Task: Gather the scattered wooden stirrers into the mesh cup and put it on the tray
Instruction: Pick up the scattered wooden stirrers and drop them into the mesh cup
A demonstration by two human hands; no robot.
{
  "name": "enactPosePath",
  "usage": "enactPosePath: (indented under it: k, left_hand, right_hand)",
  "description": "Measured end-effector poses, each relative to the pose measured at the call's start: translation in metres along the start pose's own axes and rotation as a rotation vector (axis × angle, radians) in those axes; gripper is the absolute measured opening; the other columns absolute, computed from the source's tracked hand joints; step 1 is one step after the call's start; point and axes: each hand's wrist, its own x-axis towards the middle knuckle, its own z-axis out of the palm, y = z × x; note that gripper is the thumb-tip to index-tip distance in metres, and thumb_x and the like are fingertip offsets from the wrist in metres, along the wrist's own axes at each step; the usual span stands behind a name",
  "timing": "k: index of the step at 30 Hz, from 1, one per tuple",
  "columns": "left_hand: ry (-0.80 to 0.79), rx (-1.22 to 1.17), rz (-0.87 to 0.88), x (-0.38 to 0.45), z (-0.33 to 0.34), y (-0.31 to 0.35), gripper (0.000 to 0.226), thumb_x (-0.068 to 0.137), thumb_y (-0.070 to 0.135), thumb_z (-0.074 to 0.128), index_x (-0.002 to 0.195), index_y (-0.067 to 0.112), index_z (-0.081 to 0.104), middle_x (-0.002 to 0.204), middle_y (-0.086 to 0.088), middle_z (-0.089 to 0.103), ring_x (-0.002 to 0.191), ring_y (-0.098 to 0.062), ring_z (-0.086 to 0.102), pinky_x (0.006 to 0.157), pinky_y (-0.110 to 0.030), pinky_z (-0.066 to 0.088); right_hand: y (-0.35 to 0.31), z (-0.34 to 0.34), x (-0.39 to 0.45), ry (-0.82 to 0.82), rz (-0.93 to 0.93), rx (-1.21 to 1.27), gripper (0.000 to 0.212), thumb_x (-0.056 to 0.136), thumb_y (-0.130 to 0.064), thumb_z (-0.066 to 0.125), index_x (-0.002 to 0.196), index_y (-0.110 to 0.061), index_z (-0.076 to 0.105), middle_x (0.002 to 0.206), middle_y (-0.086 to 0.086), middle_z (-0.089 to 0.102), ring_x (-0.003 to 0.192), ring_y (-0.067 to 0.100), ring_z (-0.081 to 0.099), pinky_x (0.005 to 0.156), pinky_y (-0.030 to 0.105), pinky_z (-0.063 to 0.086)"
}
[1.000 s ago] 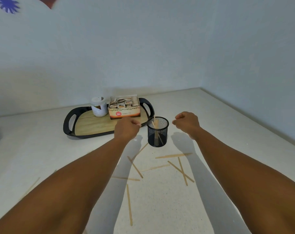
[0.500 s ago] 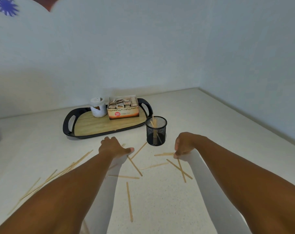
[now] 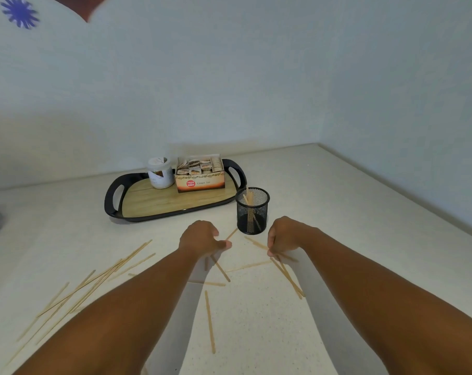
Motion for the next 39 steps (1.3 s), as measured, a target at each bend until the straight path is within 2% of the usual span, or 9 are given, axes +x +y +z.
enactPosePath:
  k: [5,9,16,21,23,27,30,33,39]
  left_hand:
    - [0.039,-0.057,-0.003,-0.001,0.005,0.008,0.037,0.078,0.046,0.081,0.109,0.026,0.074,0.111,0.009,0.07,0.099,-0.01,0.061,0.085,-0.028,0.049]
    - [0.049,-0.097,-0.07,0.002,0.008,0.011,0.033,0.076,0.038,0.084,0.105,0.024,0.075,0.108,0.007,0.07,0.09,-0.01,0.057,0.078,-0.026,0.044]
    - [-0.057,-0.057,-0.15,0.008,0.006,0.022,0.034,0.08,0.022,0.082,0.11,0.01,0.071,0.105,-0.002,0.072,0.096,-0.019,0.065,0.08,-0.029,0.051]
    - [-0.074,0.064,-0.121,0.005,0.008,0.031,0.031,0.09,0.021,0.07,0.115,0.006,0.063,0.097,-0.003,0.061,0.09,-0.019,0.058,0.072,-0.025,0.043]
    - [-0.086,0.085,-0.106,0.004,0.009,0.033,0.031,0.09,0.019,0.069,0.117,0.006,0.063,0.096,-0.003,0.061,0.09,-0.018,0.058,0.072,-0.024,0.043]
    - [-0.108,0.126,-0.073,0.001,0.011,0.036,0.032,0.09,0.016,0.068,0.119,0.004,0.063,0.107,-0.007,0.067,0.094,-0.019,0.061,0.074,-0.024,0.045]
    - [-0.099,0.145,-0.055,-0.002,0.008,0.038,0.032,0.088,0.013,0.068,0.118,0.003,0.063,0.113,-0.01,0.067,0.102,-0.023,0.064,0.074,-0.025,0.046]
    - [-0.126,0.158,-0.038,-0.003,0.005,0.038,0.033,0.084,0.01,0.071,0.116,0.002,0.065,0.11,-0.01,0.069,0.097,-0.023,0.064,0.076,-0.026,0.049]
    - [-0.134,0.214,0.007,-0.008,0.005,0.036,0.034,0.088,0.013,0.068,0.121,0.005,0.065,0.114,-0.009,0.069,0.099,-0.023,0.065,0.08,-0.027,0.053]
  right_hand:
    - [-0.005,0.002,0.002,-0.001,-0.008,-0.011,0.022,0.084,-0.026,0.074,0.101,-0.013,0.076,0.106,0.002,0.073,0.102,0.015,0.065,0.09,0.027,0.051]
    - [-0.011,0.002,0.005,-0.013,0.004,-0.033,0.027,0.081,-0.019,0.074,0.107,-0.011,0.073,0.108,0.006,0.071,0.096,0.018,0.064,0.085,0.028,0.053]
    - [-0.017,0.004,0.009,-0.071,0.023,-0.067,0.044,0.057,-0.018,0.087,0.099,-0.011,0.074,0.1,0.005,0.07,0.093,0.021,0.066,0.079,0.032,0.057]
    - [-0.02,0.004,0.01,-0.096,0.02,-0.074,0.037,0.064,-0.018,0.082,0.099,-0.009,0.073,0.099,0.007,0.07,0.095,0.023,0.065,0.08,0.034,0.055]
    - [-0.021,0.005,0.01,-0.11,0.015,-0.086,0.028,0.064,-0.016,0.078,0.091,-0.01,0.073,0.093,0.006,0.07,0.092,0.024,0.066,0.08,0.036,0.056]
    - [-0.024,0.006,0.009,-0.095,-0.003,-0.093,0.013,0.066,-0.016,0.073,0.077,-0.014,0.066,0.08,0.003,0.063,0.086,0.022,0.065,0.075,0.034,0.055]
    - [-0.026,0.005,0.007,-0.076,0.012,-0.085,0.025,0.065,-0.011,0.075,0.09,-0.008,0.07,0.094,0.009,0.067,0.09,0.025,0.066,0.074,0.034,0.056]
    - [-0.026,0.006,0.008,-0.078,0.038,-0.056,0.038,0.064,-0.011,0.078,0.1,-0.007,0.068,0.1,0.01,0.066,0.092,0.026,0.066,0.074,0.034,0.055]
    - [-0.03,0.014,0.008,-0.087,0.044,-0.046,0.035,0.061,-0.019,0.08,0.091,-0.009,0.063,0.094,0.008,0.066,0.088,0.026,0.066,0.066,0.03,0.05]
